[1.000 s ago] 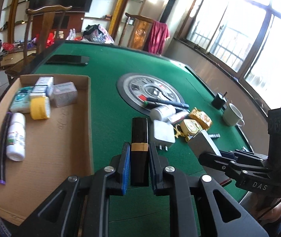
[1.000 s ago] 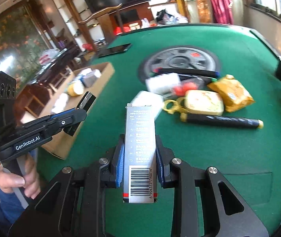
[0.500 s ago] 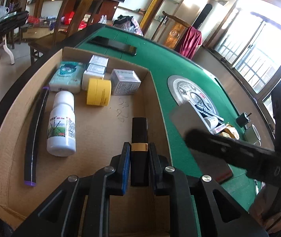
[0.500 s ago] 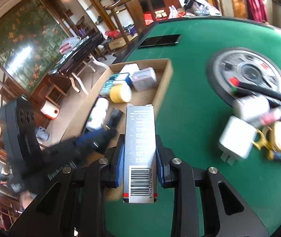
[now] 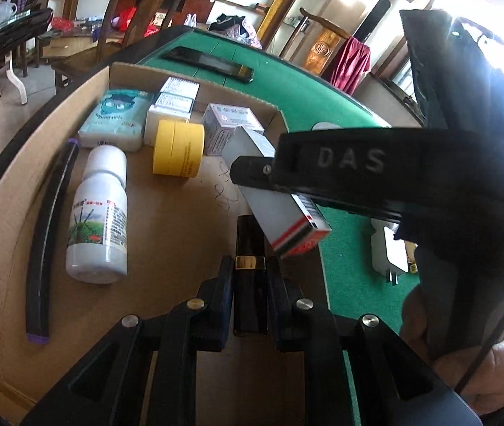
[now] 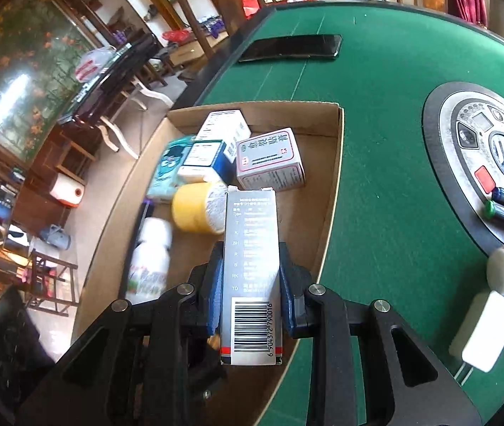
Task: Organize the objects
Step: 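Carry the lipstick and barcode box into the cardboard tray and release both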
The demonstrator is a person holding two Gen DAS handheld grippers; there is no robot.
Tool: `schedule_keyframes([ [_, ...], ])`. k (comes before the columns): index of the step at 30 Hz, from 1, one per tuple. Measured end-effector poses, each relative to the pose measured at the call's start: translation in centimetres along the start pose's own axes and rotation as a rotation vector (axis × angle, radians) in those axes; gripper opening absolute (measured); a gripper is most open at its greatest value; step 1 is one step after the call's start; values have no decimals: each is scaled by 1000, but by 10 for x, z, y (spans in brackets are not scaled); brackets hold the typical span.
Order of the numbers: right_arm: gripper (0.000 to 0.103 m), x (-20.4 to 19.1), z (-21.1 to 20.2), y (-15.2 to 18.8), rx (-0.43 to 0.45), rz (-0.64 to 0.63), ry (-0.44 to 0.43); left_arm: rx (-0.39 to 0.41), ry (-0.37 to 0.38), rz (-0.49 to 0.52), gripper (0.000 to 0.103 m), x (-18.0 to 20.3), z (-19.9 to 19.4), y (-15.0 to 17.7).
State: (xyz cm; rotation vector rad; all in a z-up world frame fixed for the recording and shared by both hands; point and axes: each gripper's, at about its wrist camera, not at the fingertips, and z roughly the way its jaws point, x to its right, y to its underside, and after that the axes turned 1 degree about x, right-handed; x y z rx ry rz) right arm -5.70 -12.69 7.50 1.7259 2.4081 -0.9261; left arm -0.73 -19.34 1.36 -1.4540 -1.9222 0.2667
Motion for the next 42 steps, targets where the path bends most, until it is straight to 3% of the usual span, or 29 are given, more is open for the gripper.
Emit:
schedule_keyframes([
  [14, 27, 2, 16, -7, 33, -11, 65, -5, 7, -6, 17, -2, 0, 7],
  [29, 28, 3, 5, 2, 31, -15, 27, -27, 18, -18, 19, -1, -3, 6],
  [32, 38, 4, -4, 7, 50, -19, 3, -15, 11, -12, 20, -1, -7, 4],
  [33, 45, 5, -8, 9, 59, -17, -6, -14, 10, -14, 25, 0, -9, 4],
  [36, 50, 10, -24, 16, 92, -12, -37, 5, 19, -19, 45, 1, -17, 4],
  [42, 50, 41, -62, 35, 139, 24, -81, 53, 13, -6, 47, 10, -37, 2],
])
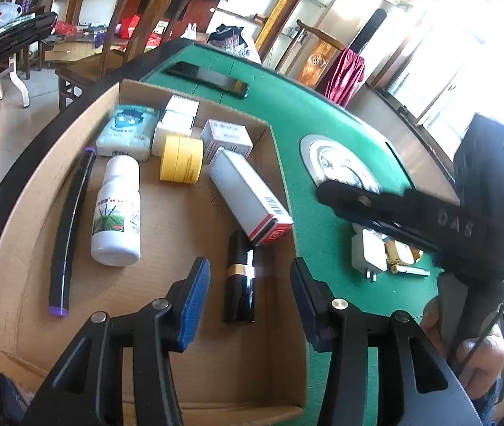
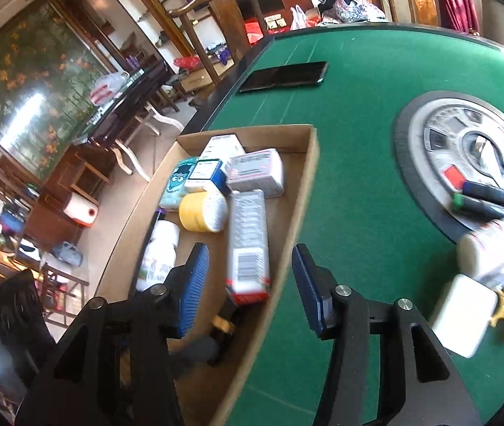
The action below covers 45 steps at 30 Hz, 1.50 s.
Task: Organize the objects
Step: 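Grasp the white charger with the left tool while the right tool grasps a black-yellow marker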
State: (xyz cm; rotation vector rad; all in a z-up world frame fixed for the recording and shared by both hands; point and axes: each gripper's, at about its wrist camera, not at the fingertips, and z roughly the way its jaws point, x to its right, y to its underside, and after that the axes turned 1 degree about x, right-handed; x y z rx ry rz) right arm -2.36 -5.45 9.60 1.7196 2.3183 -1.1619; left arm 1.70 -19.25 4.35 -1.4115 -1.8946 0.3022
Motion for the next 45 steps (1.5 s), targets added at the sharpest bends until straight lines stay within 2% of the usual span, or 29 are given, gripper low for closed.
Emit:
schedule_keyframes([
  [3, 50, 30, -22, 8, 12, 40, -5, 13, 16, 37, 48, 15, -6, -2],
  [5, 50, 51, -35, 15, 16, 62, 32, 14, 29, 72, 51, 31, -11, 2],
  [7, 50, 74, -52, 22, 35, 84, 39, 13, 47, 115, 61, 47, -11, 5],
  [9, 49, 94, -68, 28, 62, 104, 53, 4, 55, 165, 65, 66, -6, 9],
  [15, 49, 151, -115, 41, 171, 155, 103, -75, 67, 248, 66, 111, 29, 16],
  [21, 49, 211, -151, 52, 261, 221, 175, -151, 56, 255, 66, 143, 74, 10],
  [26, 51, 254, -162, 66, 268, 384, 106, -193, 11, 296, 67, 168, 107, 10],
  [28, 51, 262, -164, 69, 269, 429, 71, -192, -10, 324, 67, 175, 113, 13],
  [30, 51, 262, -164, 69, 269, 439, 64, -178, -63, 362, 67, 181, 118, 16],
  [34, 51, 256, -161, 67, 258, 421, 61, -176, -84, 367, 67, 178, 130, 17],
  [39, 51, 257, -152, 67, 217, 417, 88, -131, -90, 379, 63, 170, 134, 19],
  [44, 51, 253, -137, 66, 153, 382, 108, -108, -61, 360, 56, 159, 130, 14],
  [45, 55, 249, -137, 67, 151, 361, 107, -105, -57, 353, 56, 156, 130, 13],
])
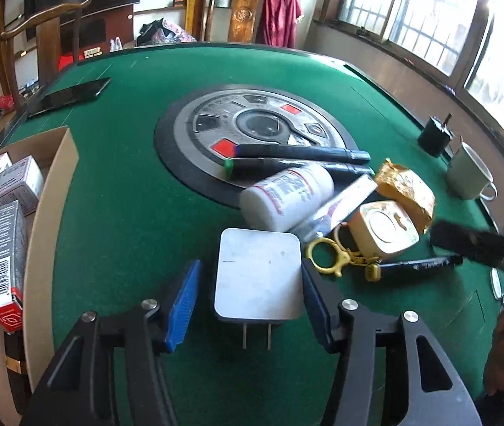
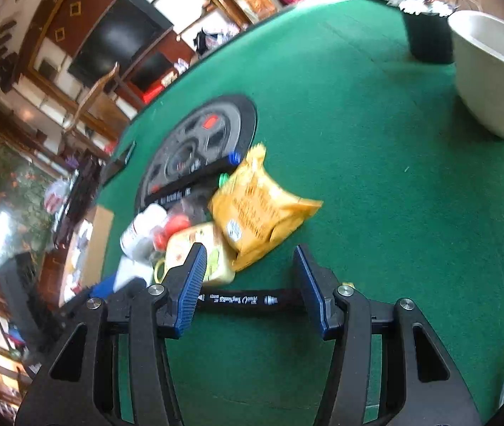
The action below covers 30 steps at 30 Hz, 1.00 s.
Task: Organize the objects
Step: 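Grasp the white charger with the left tool while the right tool grasps a black-yellow marker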
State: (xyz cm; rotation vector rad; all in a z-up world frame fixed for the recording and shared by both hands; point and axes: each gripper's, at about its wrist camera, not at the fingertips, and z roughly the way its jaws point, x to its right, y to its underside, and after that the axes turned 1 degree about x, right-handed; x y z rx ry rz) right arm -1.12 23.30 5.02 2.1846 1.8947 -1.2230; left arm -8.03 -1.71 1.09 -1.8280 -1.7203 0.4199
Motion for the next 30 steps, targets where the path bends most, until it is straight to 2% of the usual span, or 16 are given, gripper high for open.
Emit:
schedule_keyframes([
  [2, 68, -9, 0, 9, -25, -39, -30, 5, 1, -6, 56, -5, 0, -1],
  [3, 71, -16, 0, 17, -45, -71, -54, 8, -4, -9, 56, -7, 0, -2],
  [6, 71, -39, 0, 40, -80, -210, -51, 8, -24, 12, 55, -8, 3, -4],
  [8, 71, -57, 1, 56, -86, -333, 6, 10, -31, 28, 55, -7, 4, -4],
  [10, 68, -77, 6, 73, -85, -480, 115, 13, -34, 39, 55, -6, 4, -3],
  [11, 45, -84, 8, 76, -89, -515, 150, 14, -35, 46, 55, -6, 4, -4],
  [12, 27, -92, 11, 80, -94, -564, 203, 15, -34, 46, 55, -6, 4, -4],
  [14, 16, -96, 13, 84, -97, -638, 277, 20, -33, 46, 55, -7, 4, -3],
  [18, 14, -98, 13, 81, -126, -665, 298, 24, -49, 58, 55, -5, 4, -2],
  [21, 14, -98, 15, 70, -162, -587, 168, 22, -41, 41, 55, -9, 3, -3],
  [24, 14, -105, 24, 63, -168, -590, 169, 20, -34, 30, 55, -12, 2, -3],
  [30, 14, -104, 32, 59, -144, -563, 86, 23, -62, 51, 55, -8, 4, -2],
])
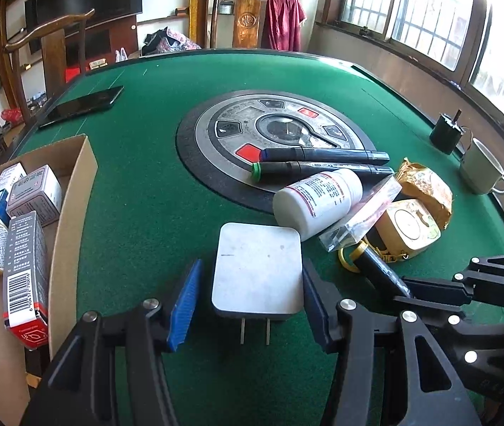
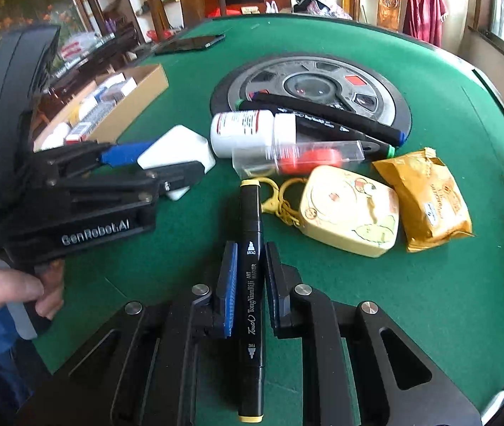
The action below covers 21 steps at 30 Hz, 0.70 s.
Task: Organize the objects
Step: 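Grasp the white charger with the left tool while the right tool grasps a black-yellow marker, then carry the charger and marker toward the cardboard tray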
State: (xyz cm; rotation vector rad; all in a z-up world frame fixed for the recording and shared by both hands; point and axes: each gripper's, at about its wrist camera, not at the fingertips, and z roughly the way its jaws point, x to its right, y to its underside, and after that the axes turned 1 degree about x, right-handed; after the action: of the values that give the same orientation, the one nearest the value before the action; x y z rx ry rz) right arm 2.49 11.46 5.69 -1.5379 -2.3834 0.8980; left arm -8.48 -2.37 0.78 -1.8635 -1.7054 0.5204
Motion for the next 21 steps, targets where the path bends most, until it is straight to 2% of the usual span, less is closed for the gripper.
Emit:
schedule_keyframes([
  [3, 14, 2, 5, -5, 2, -10, -27, 6, -28, 18, 55, 4, 1, 1],
  [8, 15, -14, 6, -4, 4, -96, 59, 2, -51, 37, 56, 6, 3, 1],
  [14, 15, -22, 7, -3, 0, -155, 117, 2, -57, 43, 57, 6, 3, 2],
  [21, 15, -24, 5, 2, 23, -179, 140, 5, -63, 22, 57, 5, 2, 2],
])
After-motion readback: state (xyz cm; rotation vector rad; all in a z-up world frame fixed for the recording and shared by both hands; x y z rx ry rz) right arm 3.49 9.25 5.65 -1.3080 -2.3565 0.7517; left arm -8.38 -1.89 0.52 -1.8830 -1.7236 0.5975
